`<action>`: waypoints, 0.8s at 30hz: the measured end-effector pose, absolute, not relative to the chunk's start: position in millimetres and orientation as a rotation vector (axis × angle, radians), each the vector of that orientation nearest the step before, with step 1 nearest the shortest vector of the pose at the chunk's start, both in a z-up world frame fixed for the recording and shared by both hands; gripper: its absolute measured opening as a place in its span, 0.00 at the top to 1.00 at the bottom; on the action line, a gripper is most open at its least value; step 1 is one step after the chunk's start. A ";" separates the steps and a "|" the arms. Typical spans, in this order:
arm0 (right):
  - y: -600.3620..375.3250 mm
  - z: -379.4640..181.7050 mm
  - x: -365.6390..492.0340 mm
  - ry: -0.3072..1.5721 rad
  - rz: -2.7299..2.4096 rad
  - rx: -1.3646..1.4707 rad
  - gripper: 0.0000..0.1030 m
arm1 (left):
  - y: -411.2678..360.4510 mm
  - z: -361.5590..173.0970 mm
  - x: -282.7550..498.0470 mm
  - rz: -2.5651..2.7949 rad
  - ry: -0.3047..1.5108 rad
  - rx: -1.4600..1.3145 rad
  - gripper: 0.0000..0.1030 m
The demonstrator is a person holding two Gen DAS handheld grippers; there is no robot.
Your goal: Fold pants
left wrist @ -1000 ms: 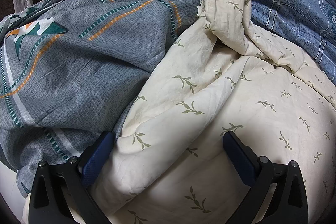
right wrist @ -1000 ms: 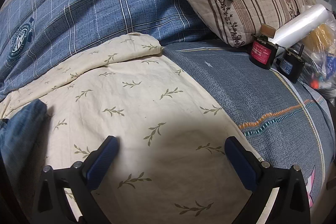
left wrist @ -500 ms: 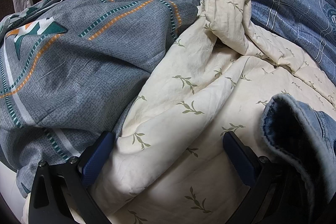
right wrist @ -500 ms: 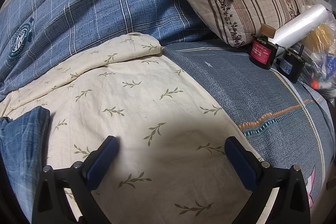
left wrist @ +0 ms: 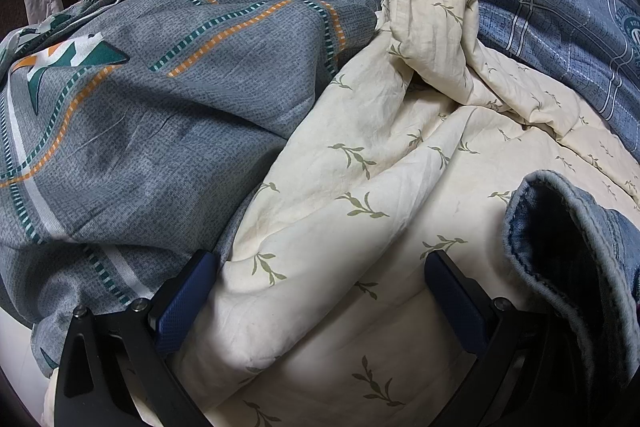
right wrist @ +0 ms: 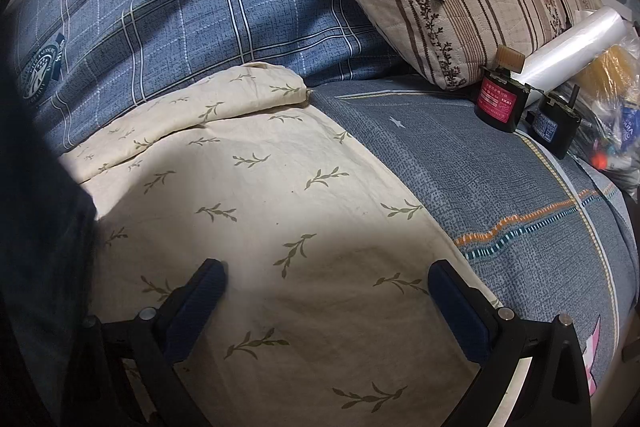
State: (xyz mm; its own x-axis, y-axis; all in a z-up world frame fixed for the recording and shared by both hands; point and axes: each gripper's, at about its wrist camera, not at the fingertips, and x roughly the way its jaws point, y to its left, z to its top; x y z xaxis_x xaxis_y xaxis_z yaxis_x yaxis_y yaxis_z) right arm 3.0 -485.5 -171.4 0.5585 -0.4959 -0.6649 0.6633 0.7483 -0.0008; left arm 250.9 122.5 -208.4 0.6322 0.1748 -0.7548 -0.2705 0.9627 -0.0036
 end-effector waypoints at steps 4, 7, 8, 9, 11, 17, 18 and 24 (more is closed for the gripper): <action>-485.4 -171.6 2.8 0.693 -0.693 0.265 0.01 | 122.2 -208.2 250.9 0.255 0.849 -0.121 0.00; -485.0 -171.5 2.8 0.694 -0.693 0.265 0.01 | 122.4 -208.2 250.8 0.255 0.849 -0.121 0.00; -484.8 -171.5 2.8 0.693 -0.693 0.265 0.01 | 122.4 -208.2 250.7 0.255 0.849 -0.121 0.00; -484.5 -171.4 2.9 0.694 -0.694 0.264 0.01 | 122.4 -208.0 250.7 0.255 0.849 -0.121 0.00; -484.3 -171.6 2.7 0.692 -0.693 0.265 0.01 | 122.3 -208.0 250.5 0.254 0.849 -0.123 0.00; -484.4 -171.5 2.5 0.692 -0.693 0.266 0.01 | 122.0 -207.8 250.0 0.255 0.848 -0.122 0.00; -484.4 -171.5 2.5 0.692 -0.693 0.266 0.01 | 122.6 -207.7 249.9 0.255 0.849 -0.124 0.00; -484.2 -171.4 2.7 0.692 -0.694 0.265 0.01 | 123.5 -207.7 249.3 0.255 0.848 -0.124 0.00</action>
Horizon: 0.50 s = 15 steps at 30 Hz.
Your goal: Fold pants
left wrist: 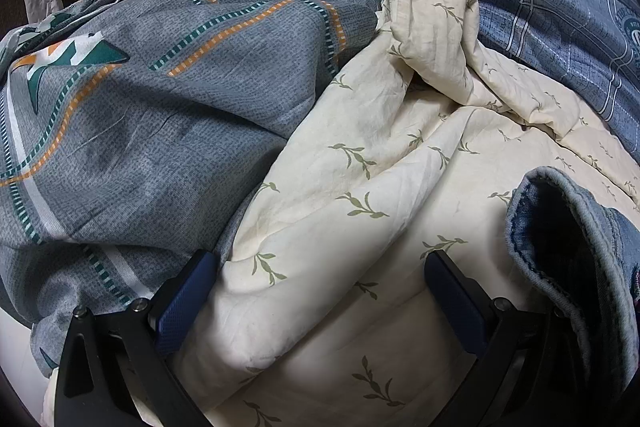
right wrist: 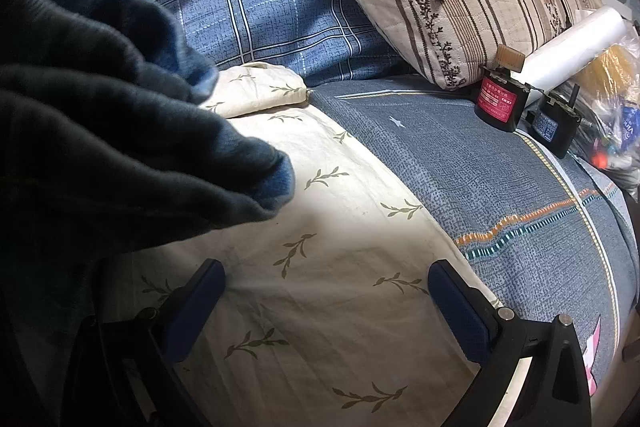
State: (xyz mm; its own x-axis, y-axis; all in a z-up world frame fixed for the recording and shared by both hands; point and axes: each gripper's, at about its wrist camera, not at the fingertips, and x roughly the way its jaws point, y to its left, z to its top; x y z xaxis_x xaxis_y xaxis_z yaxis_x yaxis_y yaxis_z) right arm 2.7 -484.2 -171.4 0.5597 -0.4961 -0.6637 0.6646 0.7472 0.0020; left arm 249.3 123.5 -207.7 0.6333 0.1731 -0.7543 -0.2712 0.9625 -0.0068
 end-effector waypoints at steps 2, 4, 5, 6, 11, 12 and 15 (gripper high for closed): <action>-484.4 -171.4 2.5 0.692 -0.693 0.265 0.01 | 123.8 -208.0 249.5 0.255 0.848 -0.125 0.00; -484.3 -171.4 2.6 0.692 -0.693 0.266 0.01 | 123.8 -207.7 250.0 0.254 0.849 -0.126 0.00; -484.4 -171.4 2.6 0.692 -0.694 0.265 0.01 | 123.8 -207.8 250.0 0.255 0.848 -0.125 0.00; -484.5 -171.4 2.5 0.692 -0.693 0.266 0.01 | 123.7 -208.0 250.2 0.256 0.848 -0.124 0.00; -484.9 -171.2 2.9 0.692 -0.694 0.266 0.01 | 124.8 -208.2 249.7 0.254 0.848 -0.129 0.00; -484.9 -171.2 2.8 0.692 -0.694 0.266 0.01 | 124.5 -208.1 249.8 0.254 0.848 -0.128 0.00; -484.9 -171.2 2.8 0.692 -0.694 0.266 0.01 | 124.4 -208.1 249.6 0.254 0.847 -0.129 0.00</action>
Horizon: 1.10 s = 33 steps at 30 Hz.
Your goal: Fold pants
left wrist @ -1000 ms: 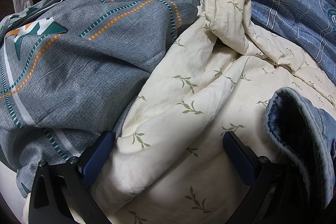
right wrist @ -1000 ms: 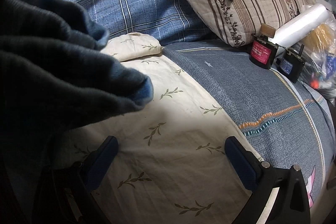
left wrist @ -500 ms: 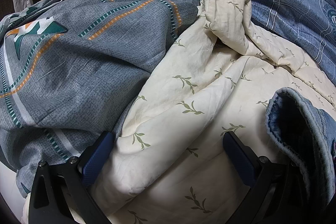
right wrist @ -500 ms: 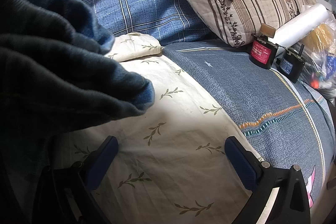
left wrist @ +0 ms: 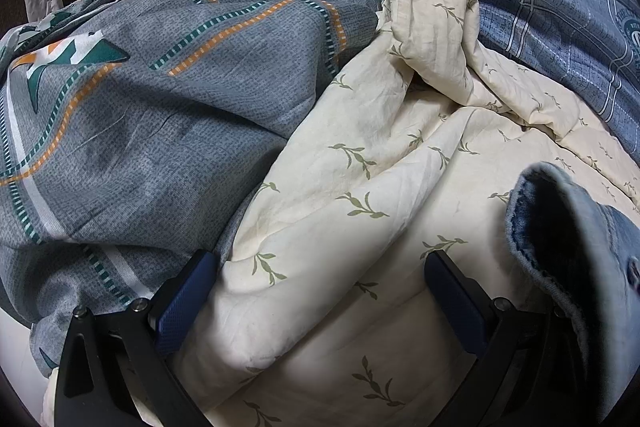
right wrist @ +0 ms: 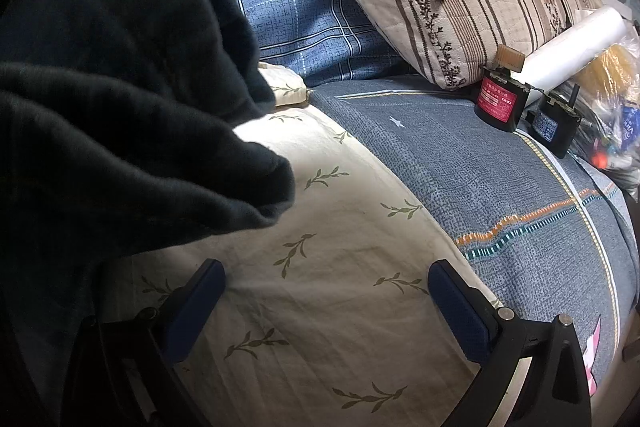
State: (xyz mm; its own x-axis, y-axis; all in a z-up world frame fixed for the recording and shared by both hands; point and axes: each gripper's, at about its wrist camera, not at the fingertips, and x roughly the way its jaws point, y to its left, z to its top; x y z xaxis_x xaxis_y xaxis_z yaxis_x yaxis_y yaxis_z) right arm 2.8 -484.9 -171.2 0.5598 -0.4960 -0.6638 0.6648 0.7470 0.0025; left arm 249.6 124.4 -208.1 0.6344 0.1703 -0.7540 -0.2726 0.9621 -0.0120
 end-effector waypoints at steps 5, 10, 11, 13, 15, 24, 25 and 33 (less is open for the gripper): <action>-485.1 -171.2 2.8 0.692 -0.693 0.266 0.01 | 122.3 -208.0 249.0 0.257 0.847 -0.125 0.00; -484.7 -171.1 3.0 0.693 -0.694 0.265 0.01 | 120.8 -207.9 249.0 0.258 0.847 -0.123 0.00; -484.9 -171.2 2.9 0.693 -0.694 0.265 0.01 | 121.4 -207.8 249.0 0.257 0.847 -0.124 0.00; -485.1 -171.0 2.6 0.692 -0.693 0.267 0.01 | 121.0 -207.8 248.9 0.258 0.847 -0.123 0.00; -485.0 -170.8 2.6 0.692 -0.693 0.267 0.01 | 121.4 -207.7 248.7 0.257 0.847 -0.124 0.00; -485.1 -170.7 3.4 0.692 -0.694 0.265 0.01 | 121.5 -207.3 248.4 0.258 0.847 -0.124 0.00; -485.2 -170.7 3.2 0.692 -0.694 0.265 0.01 | 121.6 -207.2 248.3 0.257 0.847 -0.124 0.00; -485.2 -171.6 4.8 0.697 -0.697 0.260 0.00 | 121.1 -206.8 248.5 0.263 0.846 -0.126 0.00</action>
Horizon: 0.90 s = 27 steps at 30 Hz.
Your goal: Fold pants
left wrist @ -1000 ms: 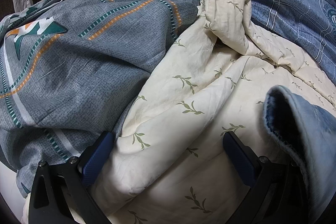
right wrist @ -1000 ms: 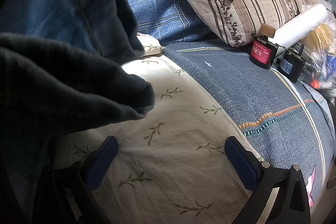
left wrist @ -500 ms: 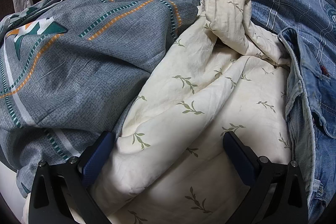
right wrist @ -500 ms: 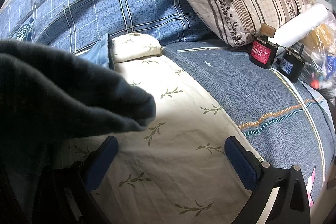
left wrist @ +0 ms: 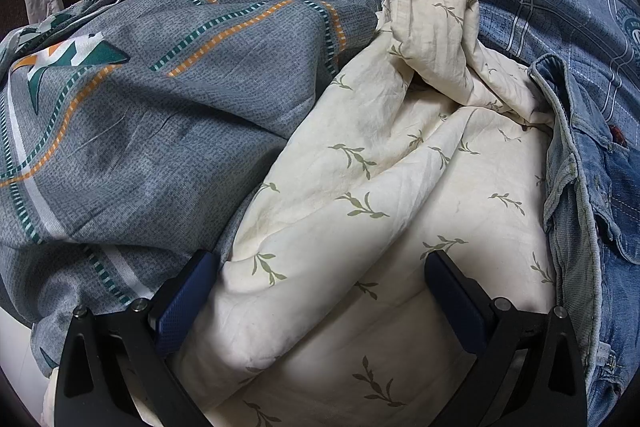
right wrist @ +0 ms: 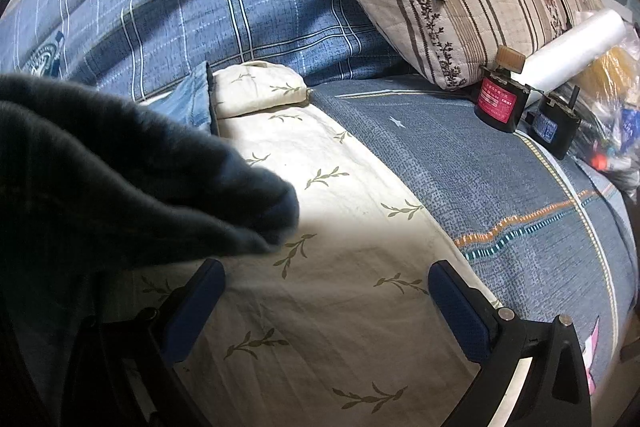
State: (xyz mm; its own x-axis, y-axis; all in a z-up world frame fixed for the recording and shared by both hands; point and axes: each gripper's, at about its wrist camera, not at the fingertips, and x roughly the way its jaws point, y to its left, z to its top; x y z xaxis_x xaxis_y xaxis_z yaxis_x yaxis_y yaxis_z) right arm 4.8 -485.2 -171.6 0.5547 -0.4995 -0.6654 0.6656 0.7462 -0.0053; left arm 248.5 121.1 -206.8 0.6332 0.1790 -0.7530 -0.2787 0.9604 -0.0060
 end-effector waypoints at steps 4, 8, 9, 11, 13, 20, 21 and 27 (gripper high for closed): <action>-484.9 -170.6 2.2 0.712 -0.716 0.291 0.01 | 120.5 -205.7 249.8 0.261 0.855 -0.130 0.00; -495.4 -162.9 -3.9 0.787 -0.641 0.297 0.01 | 124.2 -196.6 252.0 0.212 0.928 -0.105 0.00; -502.4 -158.9 -13.3 0.774 -0.664 0.319 0.02 | 126.6 -191.1 248.5 0.197 0.931 -0.109 0.00; -519.0 -142.6 -49.7 0.672 -0.785 0.371 0.02 | 131.8 -172.9 234.8 0.182 0.881 -0.125 0.00; -537.3 -119.8 -96.4 0.571 -0.935 0.416 0.02 | 133.3 -141.8 211.0 0.172 0.779 -0.101 0.00; -506.6 -21.7 -193.2 0.285 -0.890 0.379 0.01 | 103.2 -46.8 118.1 0.040 0.535 0.031 0.00; -490.9 -10.7 -196.0 0.265 -0.837 0.356 0.01 | 96.1 -38.6 103.4 0.007 0.515 0.043 0.00; -382.1 1.0 -182.8 0.193 -0.460 0.323 0.01 | 49.2 -11.8 16.7 -0.169 0.446 0.093 0.00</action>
State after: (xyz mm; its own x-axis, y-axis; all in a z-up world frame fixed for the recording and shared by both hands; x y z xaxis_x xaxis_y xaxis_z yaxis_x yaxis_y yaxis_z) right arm -182.8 -382.1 1.0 0.8793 -0.4028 -0.2541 0.4634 0.8466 0.2616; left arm 16.7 49.2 -11.8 0.8884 -0.1419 -0.4365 0.1825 0.9818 0.0522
